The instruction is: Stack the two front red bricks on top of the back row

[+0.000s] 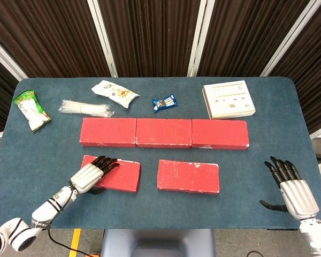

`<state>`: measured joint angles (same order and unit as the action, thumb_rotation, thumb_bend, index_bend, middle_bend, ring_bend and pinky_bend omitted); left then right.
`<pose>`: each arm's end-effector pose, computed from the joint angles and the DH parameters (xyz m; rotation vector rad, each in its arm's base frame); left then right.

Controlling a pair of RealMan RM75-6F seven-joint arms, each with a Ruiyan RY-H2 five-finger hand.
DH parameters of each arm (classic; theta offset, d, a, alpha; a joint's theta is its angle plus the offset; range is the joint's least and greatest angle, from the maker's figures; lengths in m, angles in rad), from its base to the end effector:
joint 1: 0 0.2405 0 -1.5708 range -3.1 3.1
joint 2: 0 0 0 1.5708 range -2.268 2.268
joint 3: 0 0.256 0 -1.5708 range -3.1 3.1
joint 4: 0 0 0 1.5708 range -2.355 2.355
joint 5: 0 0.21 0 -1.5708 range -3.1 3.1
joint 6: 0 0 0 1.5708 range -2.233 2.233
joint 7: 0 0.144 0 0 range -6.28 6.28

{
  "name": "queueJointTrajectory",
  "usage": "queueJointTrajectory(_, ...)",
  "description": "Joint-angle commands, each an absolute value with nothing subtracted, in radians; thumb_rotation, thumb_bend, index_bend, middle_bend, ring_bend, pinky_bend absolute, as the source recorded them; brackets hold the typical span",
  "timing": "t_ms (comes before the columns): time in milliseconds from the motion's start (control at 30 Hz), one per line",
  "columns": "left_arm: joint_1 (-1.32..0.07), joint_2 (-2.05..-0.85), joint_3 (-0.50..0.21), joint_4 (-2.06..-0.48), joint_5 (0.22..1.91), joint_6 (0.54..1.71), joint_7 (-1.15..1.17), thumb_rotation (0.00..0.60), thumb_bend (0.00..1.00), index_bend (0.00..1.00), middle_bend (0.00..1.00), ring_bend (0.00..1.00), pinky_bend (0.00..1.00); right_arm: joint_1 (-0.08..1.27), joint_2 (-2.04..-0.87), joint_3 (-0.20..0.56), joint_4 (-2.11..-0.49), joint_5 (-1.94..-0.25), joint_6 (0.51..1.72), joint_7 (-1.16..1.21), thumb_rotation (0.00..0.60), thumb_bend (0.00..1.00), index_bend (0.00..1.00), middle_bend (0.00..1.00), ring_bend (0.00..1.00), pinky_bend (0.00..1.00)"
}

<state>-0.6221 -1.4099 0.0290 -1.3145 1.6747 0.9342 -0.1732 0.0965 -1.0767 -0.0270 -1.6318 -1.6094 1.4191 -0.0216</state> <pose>-0.2320 0.2977 0.0032 -2.1747 -0.9328 -0.8614 -0.3049 -0.1661 0.1459 1.5779 -0.9199 0.8402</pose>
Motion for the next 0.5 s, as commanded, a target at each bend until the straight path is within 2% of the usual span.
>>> queueJointTrajectory(33,-0.631,-1.404,0.031,-1.315,1.666,0.925,-0.169,0.600,0.29,0.00,0.00,0.00,0.00,0.097,-1.077,-0.026,-1.633,-1.606,1.417,-0.025,0.562,0.02,0.00,0.00,0.00,0.00)
queueJointTrajectory(500,-0.688,-1.369,0.032,-1.357,1.602,0.836,-0.130,0.600,0.30,0.00,0.00,0.00,0.00,0.100,-1.082,-0.024,-1.634,-1.595,1.406,-0.046,0.562,0.02,0.00,0.00,0.00,0.00)
